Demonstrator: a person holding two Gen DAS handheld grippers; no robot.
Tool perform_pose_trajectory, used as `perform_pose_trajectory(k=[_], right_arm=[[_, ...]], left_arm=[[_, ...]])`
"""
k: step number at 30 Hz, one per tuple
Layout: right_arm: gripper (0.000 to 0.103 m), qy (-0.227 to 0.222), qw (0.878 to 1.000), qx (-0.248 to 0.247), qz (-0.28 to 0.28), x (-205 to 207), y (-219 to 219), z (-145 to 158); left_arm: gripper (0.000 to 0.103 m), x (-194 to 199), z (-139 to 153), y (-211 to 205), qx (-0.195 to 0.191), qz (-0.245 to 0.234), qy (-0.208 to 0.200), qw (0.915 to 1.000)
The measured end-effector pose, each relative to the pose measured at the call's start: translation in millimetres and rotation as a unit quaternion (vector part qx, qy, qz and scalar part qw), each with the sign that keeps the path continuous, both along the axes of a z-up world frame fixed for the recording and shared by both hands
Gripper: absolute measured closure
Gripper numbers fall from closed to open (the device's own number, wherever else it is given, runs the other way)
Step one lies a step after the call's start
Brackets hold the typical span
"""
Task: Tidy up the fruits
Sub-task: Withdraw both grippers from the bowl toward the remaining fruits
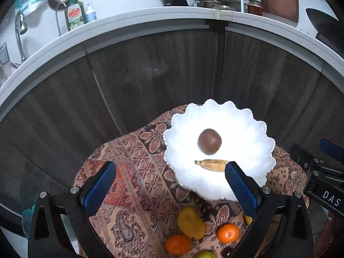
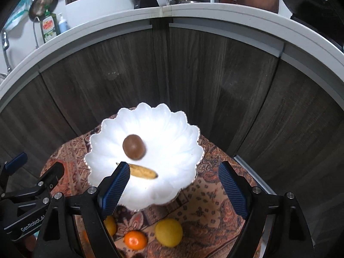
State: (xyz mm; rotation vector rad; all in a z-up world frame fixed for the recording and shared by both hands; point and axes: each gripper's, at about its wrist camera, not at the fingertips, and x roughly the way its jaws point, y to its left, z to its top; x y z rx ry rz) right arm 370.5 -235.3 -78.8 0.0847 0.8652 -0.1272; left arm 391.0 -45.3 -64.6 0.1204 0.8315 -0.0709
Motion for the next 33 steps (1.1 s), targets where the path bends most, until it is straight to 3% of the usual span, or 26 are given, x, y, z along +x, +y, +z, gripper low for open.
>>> perform_pose_trajectory(k=[21,33], right_arm=[[0.018,-0.011,1.0,-0.01,-0.003,-62.0,7.9,-1.4],[0.018,0.012,1.0,-0.014,0.0,-88.4,13.4,-31.8]], left_arm=[[0.0,-67.6,-6.8,8.8,-0.005,0.008,-0.023,0.9997],[0.0,-96.4,-29.2,13.5,-0.006,-0.006,-0.032,0.9994]])
